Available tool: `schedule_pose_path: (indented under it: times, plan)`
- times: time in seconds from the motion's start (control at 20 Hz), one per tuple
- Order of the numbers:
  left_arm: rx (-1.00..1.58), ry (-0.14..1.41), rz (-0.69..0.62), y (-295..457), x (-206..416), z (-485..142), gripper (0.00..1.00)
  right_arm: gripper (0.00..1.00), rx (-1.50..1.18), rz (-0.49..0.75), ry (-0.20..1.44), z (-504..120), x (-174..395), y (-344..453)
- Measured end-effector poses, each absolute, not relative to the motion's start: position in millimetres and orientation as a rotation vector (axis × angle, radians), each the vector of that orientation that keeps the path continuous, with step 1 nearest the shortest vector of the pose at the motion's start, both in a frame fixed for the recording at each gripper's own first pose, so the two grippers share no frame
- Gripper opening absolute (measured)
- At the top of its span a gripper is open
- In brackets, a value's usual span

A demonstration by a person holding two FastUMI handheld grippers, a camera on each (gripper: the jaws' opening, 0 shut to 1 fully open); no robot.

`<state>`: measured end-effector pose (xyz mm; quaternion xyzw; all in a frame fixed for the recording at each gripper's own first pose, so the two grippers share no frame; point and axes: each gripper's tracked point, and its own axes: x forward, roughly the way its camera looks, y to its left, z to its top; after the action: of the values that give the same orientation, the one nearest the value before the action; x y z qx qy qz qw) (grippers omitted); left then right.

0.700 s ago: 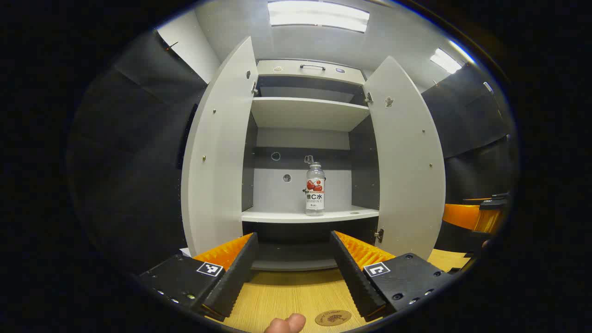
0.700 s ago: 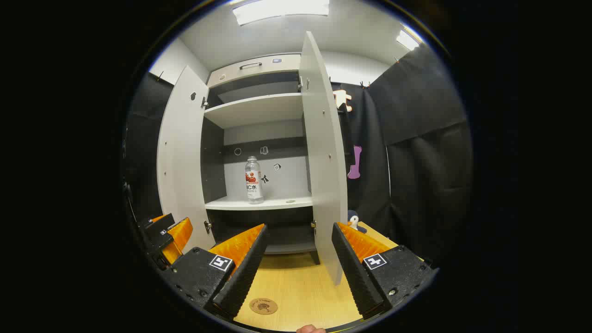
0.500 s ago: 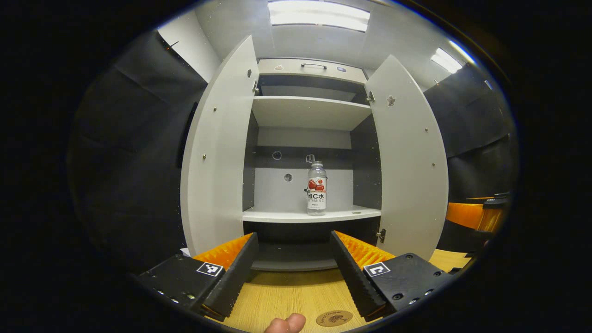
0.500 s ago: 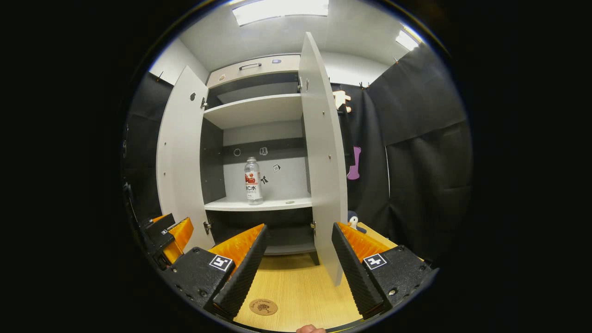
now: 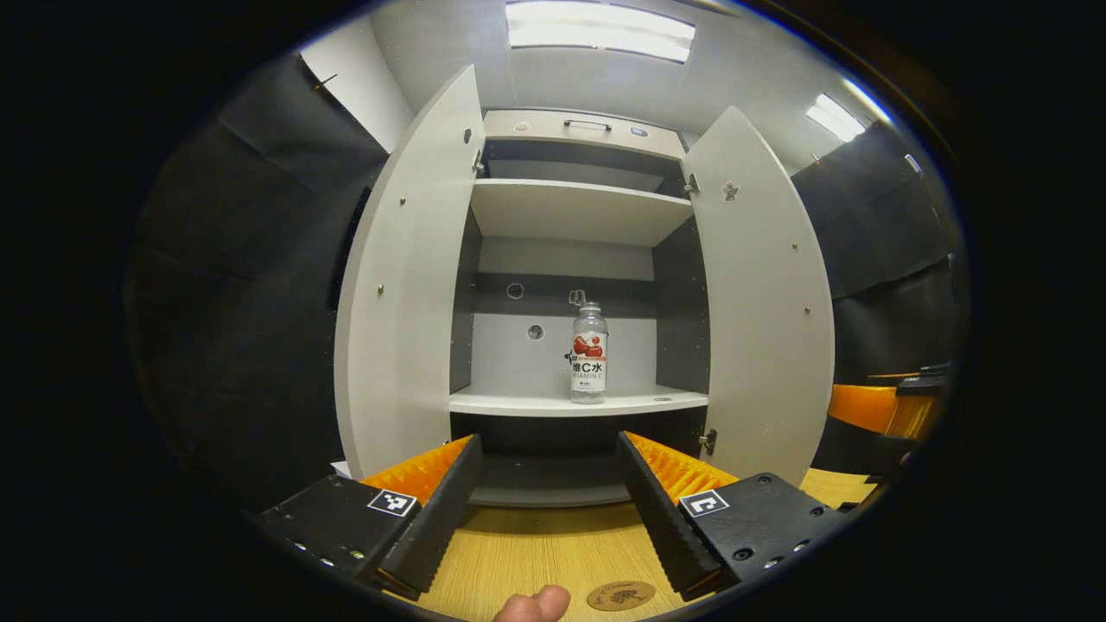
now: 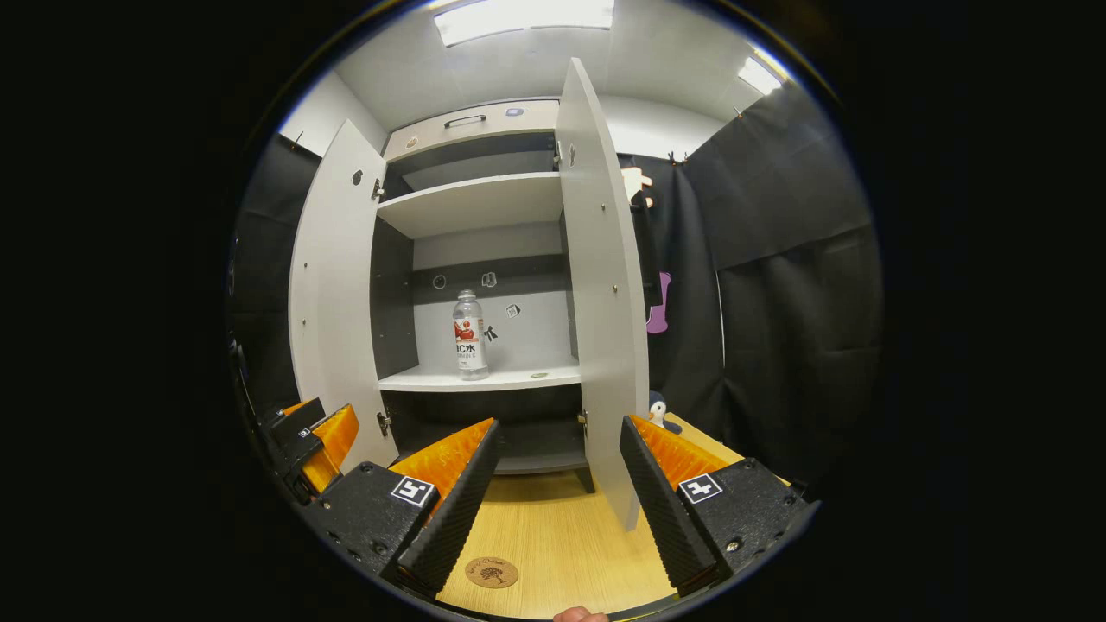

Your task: Grasp the bottle in the cabinet with the left hand and place it on the coaster, then close the right door with the right hand and the left door with the left hand.

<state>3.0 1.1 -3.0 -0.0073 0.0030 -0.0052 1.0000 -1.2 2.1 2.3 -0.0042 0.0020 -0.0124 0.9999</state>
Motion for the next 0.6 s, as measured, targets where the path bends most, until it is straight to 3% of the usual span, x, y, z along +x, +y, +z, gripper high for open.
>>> schedule_pose_path:
  times: [0.25,0.3,0.35,0.4,0.45,0.6]
  plan:
    - [-0.021,-0.002,-0.003,3.1,2.5,-1.8,0.94,0.85,-0.006,-0.027,0.005,3.9,-1.8,2.1]
    - [-0.019,-0.002,-0.004,3.1,2.2,-2.0,0.99,0.85,-0.006,-0.027,0.002,4.1,-2.3,2.7]
    - [-0.017,0.0,-0.005,3.1,2.0,-2.3,0.94,0.85,-0.007,-0.028,0.001,4.3,-2.0,2.8]
    - [-0.016,0.002,-0.006,3.1,2.0,-2.4,0.99,0.85,-0.008,-0.028,0.001,2.9,-2.4,3.2]
    - [-0.014,0.003,-0.006,3.2,2.4,-2.2,0.9,0.84,-0.008,-0.026,0.002,2.9,-2.7,3.8]
    - [-0.016,0.005,-0.01,3.2,4.7,-1.6,0.94,0.85,-0.006,-0.026,0.006,1.0,-2.1,2.7]
